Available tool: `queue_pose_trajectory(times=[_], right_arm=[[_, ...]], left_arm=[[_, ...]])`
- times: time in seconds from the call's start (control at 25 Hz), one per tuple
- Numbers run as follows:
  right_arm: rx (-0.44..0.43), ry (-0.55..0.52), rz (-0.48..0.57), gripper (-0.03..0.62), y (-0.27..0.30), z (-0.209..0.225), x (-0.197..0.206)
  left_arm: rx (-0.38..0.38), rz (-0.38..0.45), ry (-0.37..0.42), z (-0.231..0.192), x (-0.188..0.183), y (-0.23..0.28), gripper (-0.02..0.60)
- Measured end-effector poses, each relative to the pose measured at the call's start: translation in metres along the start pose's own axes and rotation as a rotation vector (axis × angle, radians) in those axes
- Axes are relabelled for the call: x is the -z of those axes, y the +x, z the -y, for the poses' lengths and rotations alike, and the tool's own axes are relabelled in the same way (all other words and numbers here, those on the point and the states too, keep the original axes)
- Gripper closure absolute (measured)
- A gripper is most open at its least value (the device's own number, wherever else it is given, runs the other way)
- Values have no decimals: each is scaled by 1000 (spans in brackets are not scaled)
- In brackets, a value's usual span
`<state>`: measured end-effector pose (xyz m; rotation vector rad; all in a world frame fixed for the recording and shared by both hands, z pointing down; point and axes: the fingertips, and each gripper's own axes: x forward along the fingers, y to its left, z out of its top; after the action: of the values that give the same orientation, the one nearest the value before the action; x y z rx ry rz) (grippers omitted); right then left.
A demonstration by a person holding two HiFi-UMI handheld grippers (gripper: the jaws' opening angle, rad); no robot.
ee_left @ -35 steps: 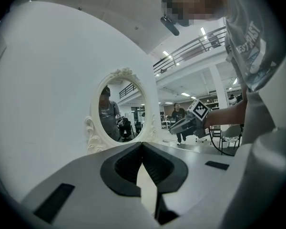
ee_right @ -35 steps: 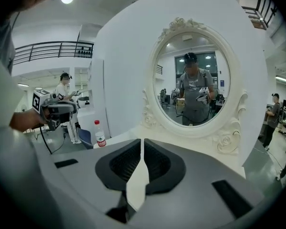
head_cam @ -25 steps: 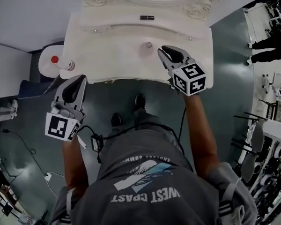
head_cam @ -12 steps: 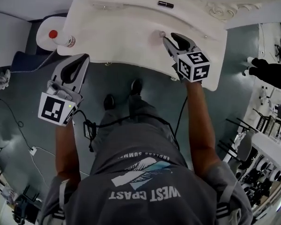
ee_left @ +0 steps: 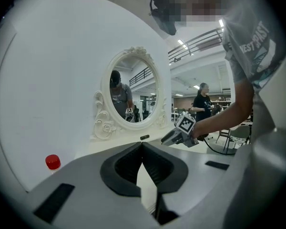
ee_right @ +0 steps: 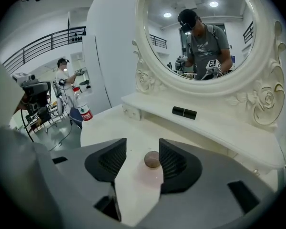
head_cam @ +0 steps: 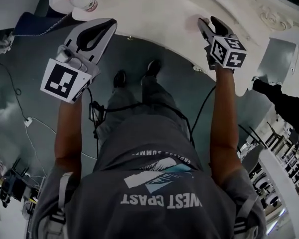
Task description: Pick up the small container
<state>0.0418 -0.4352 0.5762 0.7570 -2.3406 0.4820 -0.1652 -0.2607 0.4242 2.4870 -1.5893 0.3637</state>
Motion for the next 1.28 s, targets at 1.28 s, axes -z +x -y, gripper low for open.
queue_pose_trajectory(times=[1.28], right_arm=[[143, -29, 21, 450, 38, 17, 12]], left_arm=[[-5, -44, -45, -4, 23, -11, 566]])
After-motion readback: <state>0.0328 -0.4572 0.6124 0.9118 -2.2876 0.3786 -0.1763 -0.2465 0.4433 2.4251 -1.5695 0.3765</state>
